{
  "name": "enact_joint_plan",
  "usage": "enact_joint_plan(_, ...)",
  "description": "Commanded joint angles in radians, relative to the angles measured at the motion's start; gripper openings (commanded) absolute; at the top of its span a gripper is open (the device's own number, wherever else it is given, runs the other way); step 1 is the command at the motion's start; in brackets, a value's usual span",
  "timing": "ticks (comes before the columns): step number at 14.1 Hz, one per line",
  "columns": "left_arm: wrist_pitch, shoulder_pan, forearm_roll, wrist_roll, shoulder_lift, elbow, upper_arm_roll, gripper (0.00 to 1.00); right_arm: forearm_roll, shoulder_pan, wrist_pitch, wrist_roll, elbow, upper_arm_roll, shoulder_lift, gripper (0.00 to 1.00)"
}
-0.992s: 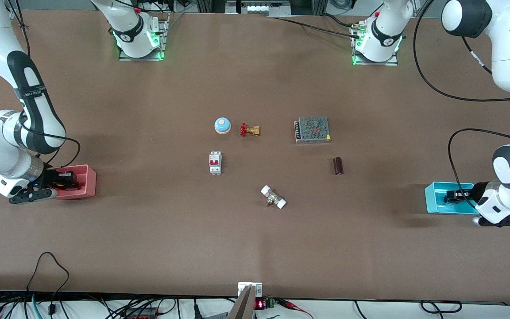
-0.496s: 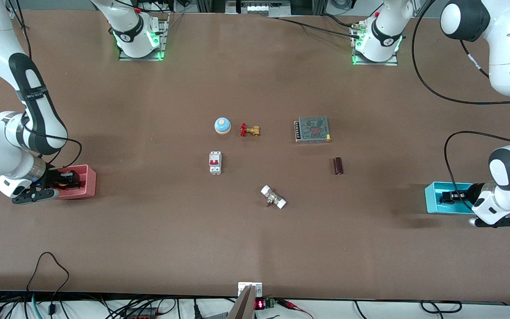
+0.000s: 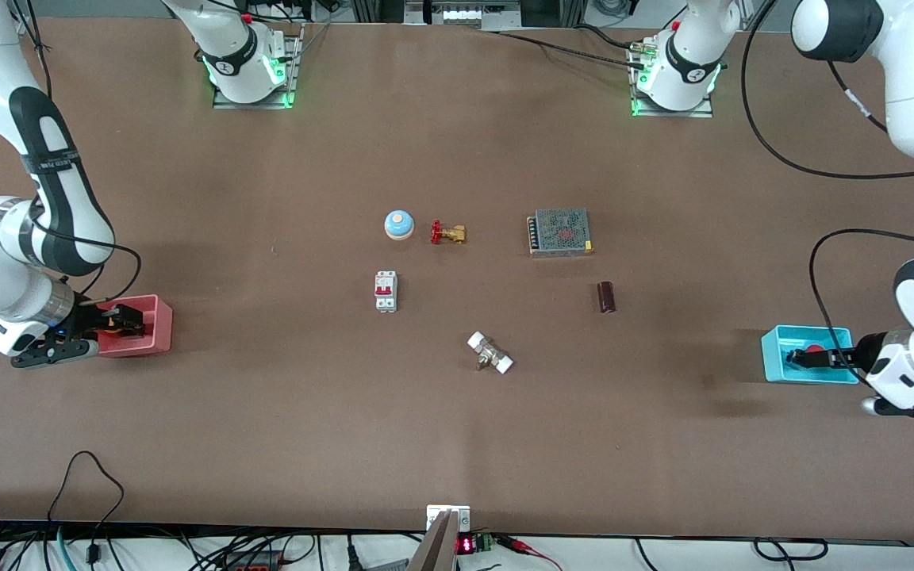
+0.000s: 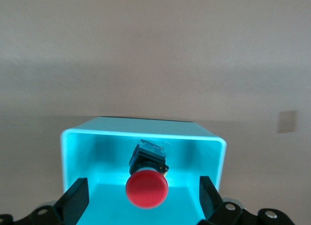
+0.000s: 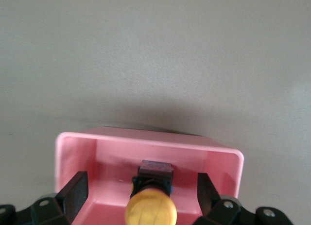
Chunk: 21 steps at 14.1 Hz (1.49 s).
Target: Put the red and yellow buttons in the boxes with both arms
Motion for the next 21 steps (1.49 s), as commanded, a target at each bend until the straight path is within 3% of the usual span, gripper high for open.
enact_joint_plan(1, -0.081, -0.002, -0.016, -0.002, -0.133, -0.063, -0.018, 1.0, 0.018, 0.001, -0.063, -0.015, -0.011, 0.004, -0.072, 1.0)
enact_joint_plan(4, -0.144, -0.015, -0.017, -0.022, -0.317, -0.153, -0.058, 1.0, 0.02, 0.032, -0.161, 0.037, -0.011, 0.01, -0.193, 1.0)
enact_joint_plan(7, -0.15, -0.093, -0.013, -0.123, -0.471, -0.248, -0.059, 1.0, 0.006, 0.113, -0.32, 0.193, 0.014, 0.011, -0.347, 1.0)
enact_joint_plan(10, -0.165, -0.148, -0.013, -0.151, -0.615, -0.336, -0.049, 1.0, -0.018, 0.152, -0.585, 0.213, 0.174, 0.009, -0.382, 1.0)
enact_joint_plan(12, -0.224, -0.243, -0.009, -0.216, -0.676, -0.336, 0.021, 1.0, -0.107, 0.207, -0.707, 0.213, 0.263, 0.003, -0.417, 1.0)
enact_joint_plan(15, -0.291, -0.228, -0.016, -0.238, -0.697, -0.316, 0.013, 1.0, -0.086, 0.211, -0.718, 0.215, 0.224, 0.001, -0.465, 1.0)
enact_joint_plan(18, -0.424, -0.196, -0.014, -0.265, -0.691, -0.235, -0.009, 1.0, -0.023, 0.214, -0.753, 0.233, 0.196, -0.009, -0.487, 1.0)
enact_joint_plan(21, -0.422, -0.209, 0.003, -0.275, -0.706, -0.247, -0.013, 1.0, -0.022, 0.291, -0.756, 0.265, 0.195, -0.095, -0.493, 1.0)
